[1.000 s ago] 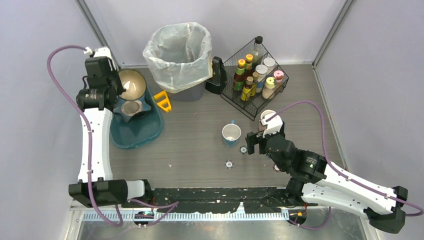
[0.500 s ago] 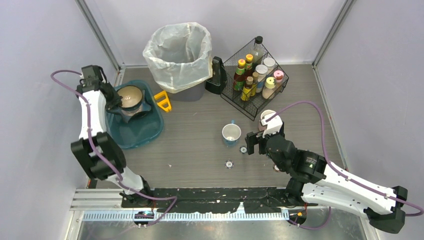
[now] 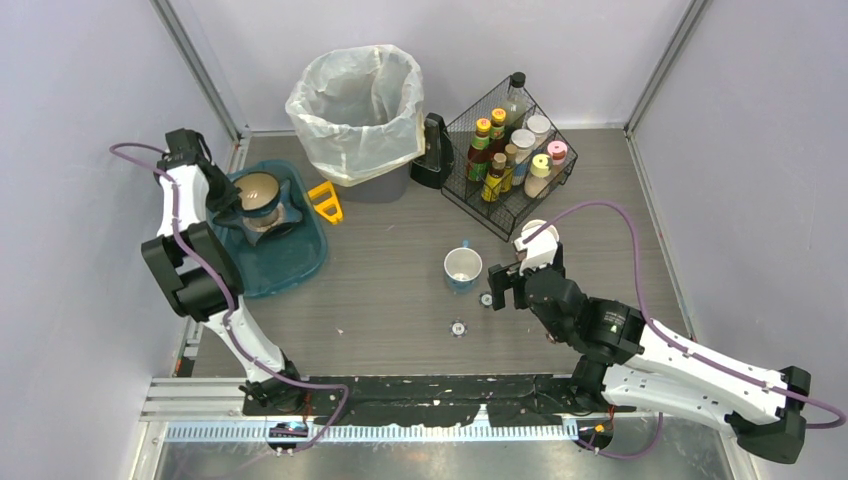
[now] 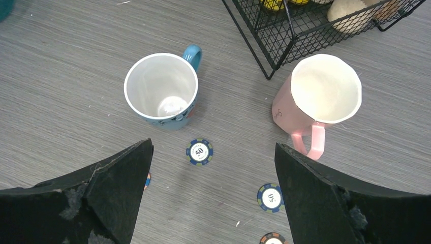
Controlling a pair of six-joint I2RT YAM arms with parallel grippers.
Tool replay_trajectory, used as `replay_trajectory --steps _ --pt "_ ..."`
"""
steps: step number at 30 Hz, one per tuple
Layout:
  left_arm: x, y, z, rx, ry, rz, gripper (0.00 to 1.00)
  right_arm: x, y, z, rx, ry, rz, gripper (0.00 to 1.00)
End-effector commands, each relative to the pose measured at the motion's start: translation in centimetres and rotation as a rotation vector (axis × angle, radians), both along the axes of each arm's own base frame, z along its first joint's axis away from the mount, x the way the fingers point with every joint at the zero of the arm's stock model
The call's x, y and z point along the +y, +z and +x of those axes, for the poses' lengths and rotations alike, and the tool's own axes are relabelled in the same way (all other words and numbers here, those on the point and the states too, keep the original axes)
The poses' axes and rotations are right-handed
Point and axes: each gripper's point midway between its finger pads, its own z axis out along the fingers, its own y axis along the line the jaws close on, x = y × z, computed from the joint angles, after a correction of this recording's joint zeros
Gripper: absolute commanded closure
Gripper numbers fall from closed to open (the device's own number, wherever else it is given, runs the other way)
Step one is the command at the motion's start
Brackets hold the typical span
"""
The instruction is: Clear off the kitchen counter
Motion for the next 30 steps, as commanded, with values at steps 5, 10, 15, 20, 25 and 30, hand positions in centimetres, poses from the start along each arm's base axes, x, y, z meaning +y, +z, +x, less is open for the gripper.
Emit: replay_trajectory --steps 5,10,15,20,25,30 --pt "1.7 1.2 3.9 -0.109 -0.001 0.01 0.95 0.5 1.2 0.5 -0.026 -0.014 0.038 0.04" --pt "1.8 0.0 4.2 -0.095 -0.005 0.002 0.9 0.7 1.2 0.4 -0.021 -0.01 0.042 0.04" --pt "2.1 -0.7 3.5 -0.085 -0.005 0.035 0.74 0.8 1.0 0.5 -0.016 -0.006 0.038 0.04" --pt "2.0 -0.3 3.0 -0.096 -0.02 0.055 0.57 1.2 0.6 0.4 -0.003 0.007 0.04 0.04" --pt "1.2 1.7 2.4 -0.146 -0.03 0.057 0.35 1.6 0.8 0.4 0.002 0.014 0.04 0.04" --pt "-0.3 5.1 1.0 -0.216 -0.036 0.102 0.12 2.0 1.2 0.8 0.016 0.014 0.031 0.01"
